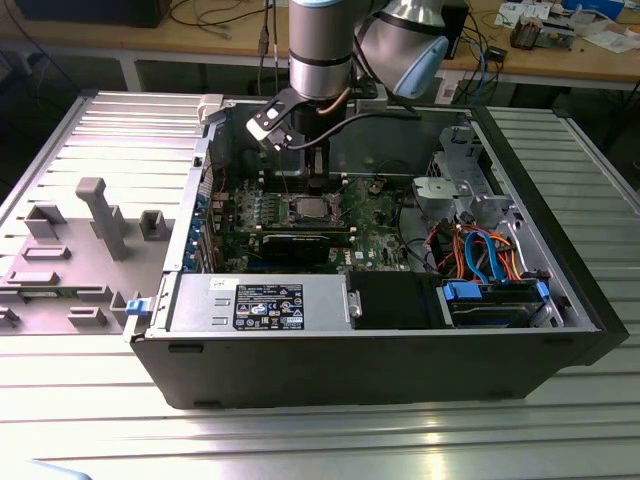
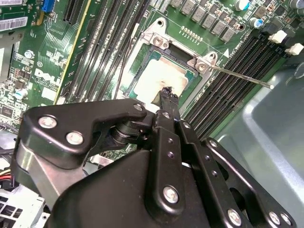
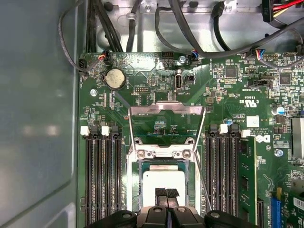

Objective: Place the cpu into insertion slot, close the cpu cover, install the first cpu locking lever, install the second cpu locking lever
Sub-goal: 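Close the cpu cover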

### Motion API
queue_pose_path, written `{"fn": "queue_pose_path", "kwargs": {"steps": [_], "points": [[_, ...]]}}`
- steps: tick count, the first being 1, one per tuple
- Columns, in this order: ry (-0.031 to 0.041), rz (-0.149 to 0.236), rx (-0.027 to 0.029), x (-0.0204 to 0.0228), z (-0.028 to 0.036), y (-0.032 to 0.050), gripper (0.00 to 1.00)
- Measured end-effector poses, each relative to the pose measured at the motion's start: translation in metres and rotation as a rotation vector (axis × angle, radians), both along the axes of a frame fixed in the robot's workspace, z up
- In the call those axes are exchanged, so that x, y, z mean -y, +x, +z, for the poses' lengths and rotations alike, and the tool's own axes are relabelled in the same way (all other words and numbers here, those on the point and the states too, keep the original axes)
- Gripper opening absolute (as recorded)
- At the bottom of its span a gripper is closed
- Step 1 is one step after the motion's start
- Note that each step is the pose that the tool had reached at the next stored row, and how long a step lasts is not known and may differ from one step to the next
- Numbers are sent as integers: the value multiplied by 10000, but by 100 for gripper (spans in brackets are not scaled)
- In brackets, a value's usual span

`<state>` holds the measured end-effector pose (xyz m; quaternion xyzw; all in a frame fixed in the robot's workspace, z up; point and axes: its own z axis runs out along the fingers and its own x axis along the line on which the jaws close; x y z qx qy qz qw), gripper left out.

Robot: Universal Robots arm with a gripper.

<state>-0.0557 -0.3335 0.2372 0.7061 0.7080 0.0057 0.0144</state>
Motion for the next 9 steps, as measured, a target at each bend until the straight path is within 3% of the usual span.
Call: {"fn": "queue_pose_path", "kwargs": {"steps": [9], "points": [[-5, 0, 0, 0, 59, 0, 11]]}}
